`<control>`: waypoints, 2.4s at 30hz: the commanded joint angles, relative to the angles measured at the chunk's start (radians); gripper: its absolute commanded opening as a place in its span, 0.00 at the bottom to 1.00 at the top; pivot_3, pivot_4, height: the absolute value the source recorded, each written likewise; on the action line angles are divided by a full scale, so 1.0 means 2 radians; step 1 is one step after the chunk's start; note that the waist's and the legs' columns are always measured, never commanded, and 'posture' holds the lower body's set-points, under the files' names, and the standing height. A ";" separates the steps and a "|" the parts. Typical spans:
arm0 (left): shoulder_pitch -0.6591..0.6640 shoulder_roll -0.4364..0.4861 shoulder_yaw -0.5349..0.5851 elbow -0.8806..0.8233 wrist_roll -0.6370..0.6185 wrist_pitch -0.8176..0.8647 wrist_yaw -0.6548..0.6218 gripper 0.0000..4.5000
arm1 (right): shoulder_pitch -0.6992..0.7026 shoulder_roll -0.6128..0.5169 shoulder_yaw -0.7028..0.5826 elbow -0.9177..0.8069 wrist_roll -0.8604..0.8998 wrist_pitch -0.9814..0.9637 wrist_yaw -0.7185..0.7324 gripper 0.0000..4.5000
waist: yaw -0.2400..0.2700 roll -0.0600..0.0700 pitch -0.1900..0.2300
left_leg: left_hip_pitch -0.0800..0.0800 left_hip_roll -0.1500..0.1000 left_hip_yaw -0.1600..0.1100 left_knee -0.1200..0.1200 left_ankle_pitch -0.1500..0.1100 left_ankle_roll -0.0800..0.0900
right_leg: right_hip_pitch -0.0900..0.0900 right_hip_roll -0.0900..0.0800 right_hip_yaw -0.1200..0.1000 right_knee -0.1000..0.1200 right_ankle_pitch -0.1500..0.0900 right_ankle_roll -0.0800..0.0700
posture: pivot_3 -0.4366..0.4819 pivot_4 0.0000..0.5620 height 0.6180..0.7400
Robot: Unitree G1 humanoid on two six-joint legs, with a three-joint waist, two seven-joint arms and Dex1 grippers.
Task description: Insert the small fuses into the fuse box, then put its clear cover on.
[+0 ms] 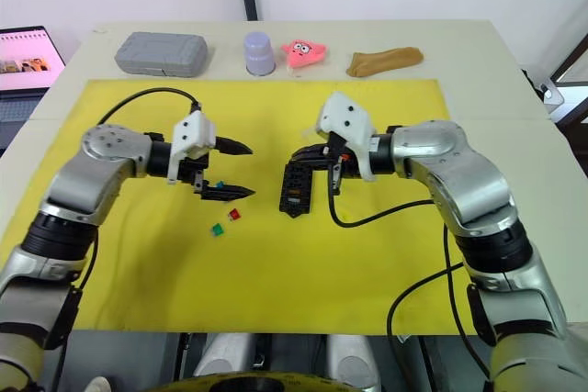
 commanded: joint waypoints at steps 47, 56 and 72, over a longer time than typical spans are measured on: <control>0.082 0.113 0.021 0.055 -0.208 0.380 -0.098 0.50 | -0.025 -0.064 -0.024 -0.077 0.078 0.047 0.035 1.00 | -0.002 0.001 0.001 | 0.000 0.001 0.001 0.000 -0.001 0.001 | 0.000 0.001 0.001 0.000 0.000 0.000 | 0.48 0.27 1.00; 0.042 0.078 -0.021 0.144 -0.175 0.369 -0.097 0.50 | -0.023 -0.060 -0.021 -0.087 0.081 0.057 0.022 1.00 | -0.002 0.001 0.001 | 0.000 0.001 0.001 0.000 -0.001 0.001 | -0.001 0.001 0.001 0.000 0.000 0.000 | 0.48 0.27 1.00; 0.021 0.038 -0.080 0.173 -0.132 0.349 -0.136 0.50 | -0.027 -0.065 -0.022 -0.099 0.086 0.076 0.007 1.00 | 0.001 0.001 0.001 | 0.000 0.000 0.001 0.000 0.000 0.001 | 0.000 0.000 0.001 0.001 0.000 0.000 | 0.48 0.27 1.00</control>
